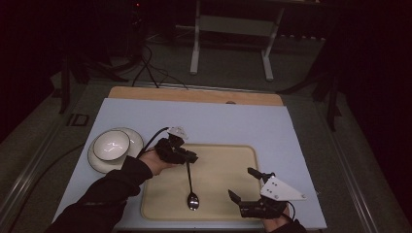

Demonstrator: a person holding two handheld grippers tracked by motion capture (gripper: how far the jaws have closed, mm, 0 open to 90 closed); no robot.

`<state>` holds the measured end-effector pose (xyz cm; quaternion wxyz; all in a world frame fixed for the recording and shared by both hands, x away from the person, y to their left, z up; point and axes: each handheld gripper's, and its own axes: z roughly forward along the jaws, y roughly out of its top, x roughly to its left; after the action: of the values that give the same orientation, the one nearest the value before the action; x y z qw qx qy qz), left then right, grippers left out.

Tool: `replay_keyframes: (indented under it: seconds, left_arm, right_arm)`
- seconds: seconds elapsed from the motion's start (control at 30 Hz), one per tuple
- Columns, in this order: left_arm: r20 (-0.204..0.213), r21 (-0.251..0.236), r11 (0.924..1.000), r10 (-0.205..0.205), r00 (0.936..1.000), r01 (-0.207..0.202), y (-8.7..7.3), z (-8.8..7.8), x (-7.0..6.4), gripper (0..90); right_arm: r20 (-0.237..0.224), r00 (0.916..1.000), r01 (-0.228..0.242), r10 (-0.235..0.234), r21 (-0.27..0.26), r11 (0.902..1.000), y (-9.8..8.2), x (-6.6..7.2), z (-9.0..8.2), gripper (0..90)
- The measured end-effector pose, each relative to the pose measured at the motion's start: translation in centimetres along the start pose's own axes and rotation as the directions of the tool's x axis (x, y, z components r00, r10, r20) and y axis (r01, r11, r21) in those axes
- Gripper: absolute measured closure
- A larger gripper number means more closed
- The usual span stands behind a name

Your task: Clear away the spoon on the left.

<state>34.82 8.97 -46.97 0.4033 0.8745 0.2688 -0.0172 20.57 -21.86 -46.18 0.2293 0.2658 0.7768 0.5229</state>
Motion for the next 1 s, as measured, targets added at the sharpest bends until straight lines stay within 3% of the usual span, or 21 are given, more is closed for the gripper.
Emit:
replay_keyframes:
  seconds: [0.23, 0.53, 0.7, 0.9, 1.0]
  left_arm:
    - [-0.034, -0.001, 0.9991, -0.043, 0.9985, 0.043, -0.3, 1.5, 0.6, 77.4]
    - [-0.096, 0.022, 0.9940, -0.104, 0.9899, 0.107, -0.7, 3.2, 0.9, 75.1]
    - [-0.149, 0.028, 0.9900, -0.133, 0.9798, 0.138, -0.7, 3.9, 0.9, 74.9]
    - [-0.216, 0.028, 0.9830, -0.171, 0.9612, 0.182, -0.7, 4.6, 0.9, 74.1]
    - [-0.225, 0.030, 0.9830, -0.170, 0.9594, 0.181, -0.8, 5.0, 0.9, 72.1]
  right_arm:
    - [-0.004, 1.0000, -0.001, 0.001, 0.001, 1.0000, 0.0, 0.0, 0.0, 10.8]
    - [-0.010, 0.9999, -0.002, 0.002, 0.000, 1.0000, 0.0, 0.0, 0.0, 10.8]
    - [-0.012, 0.9999, -0.002, 0.002, 0.000, 1.0000, 0.0, 0.0, 0.0, 10.8]
    - [-0.015, 0.9999, -0.001, 0.001, 0.003, 1.0000, 0.0, 0.0, 0.1, 10.8]
    - [-0.017, 0.9999, -0.002, 0.002, 0.003, 1.0000, 0.0, 0.0, 0.1, 10.8]
